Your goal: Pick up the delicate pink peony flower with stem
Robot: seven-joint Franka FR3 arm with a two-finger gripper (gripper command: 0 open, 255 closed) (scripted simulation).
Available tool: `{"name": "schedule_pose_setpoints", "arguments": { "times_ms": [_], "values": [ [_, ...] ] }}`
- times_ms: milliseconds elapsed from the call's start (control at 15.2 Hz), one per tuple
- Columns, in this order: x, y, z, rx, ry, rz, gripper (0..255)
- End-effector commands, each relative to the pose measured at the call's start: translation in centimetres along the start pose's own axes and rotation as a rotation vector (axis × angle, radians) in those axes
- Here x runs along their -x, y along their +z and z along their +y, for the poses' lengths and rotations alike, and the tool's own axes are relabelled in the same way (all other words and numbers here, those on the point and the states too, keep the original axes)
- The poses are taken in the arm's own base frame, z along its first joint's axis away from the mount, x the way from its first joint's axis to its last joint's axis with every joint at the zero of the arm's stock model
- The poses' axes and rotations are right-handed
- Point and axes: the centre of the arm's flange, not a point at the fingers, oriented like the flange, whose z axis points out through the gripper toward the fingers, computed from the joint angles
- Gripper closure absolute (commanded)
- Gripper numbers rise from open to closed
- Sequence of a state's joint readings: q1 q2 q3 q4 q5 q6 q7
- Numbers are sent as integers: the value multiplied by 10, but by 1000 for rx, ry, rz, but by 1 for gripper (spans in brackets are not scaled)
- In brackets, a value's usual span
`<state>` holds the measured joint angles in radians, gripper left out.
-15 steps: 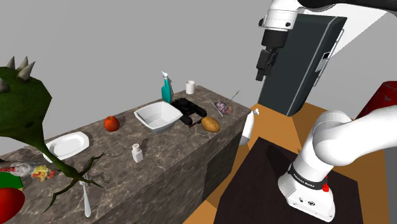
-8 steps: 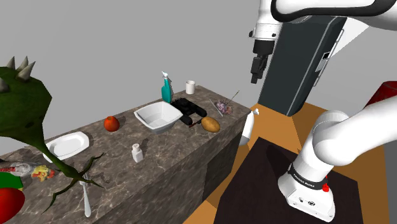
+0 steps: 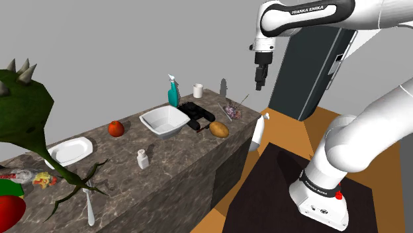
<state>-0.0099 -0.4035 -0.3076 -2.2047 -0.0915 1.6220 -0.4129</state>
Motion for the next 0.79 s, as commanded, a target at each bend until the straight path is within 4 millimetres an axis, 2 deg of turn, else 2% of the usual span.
{"name": "schedule_pose_setpoints", "arguments": {
  "times_ms": [0, 726],
  "values": [
    [-16, 11, 23, -3, -22, -23, 0],
    [-98, 78, 138, -24, -132, -143, 0]
  ]
}}
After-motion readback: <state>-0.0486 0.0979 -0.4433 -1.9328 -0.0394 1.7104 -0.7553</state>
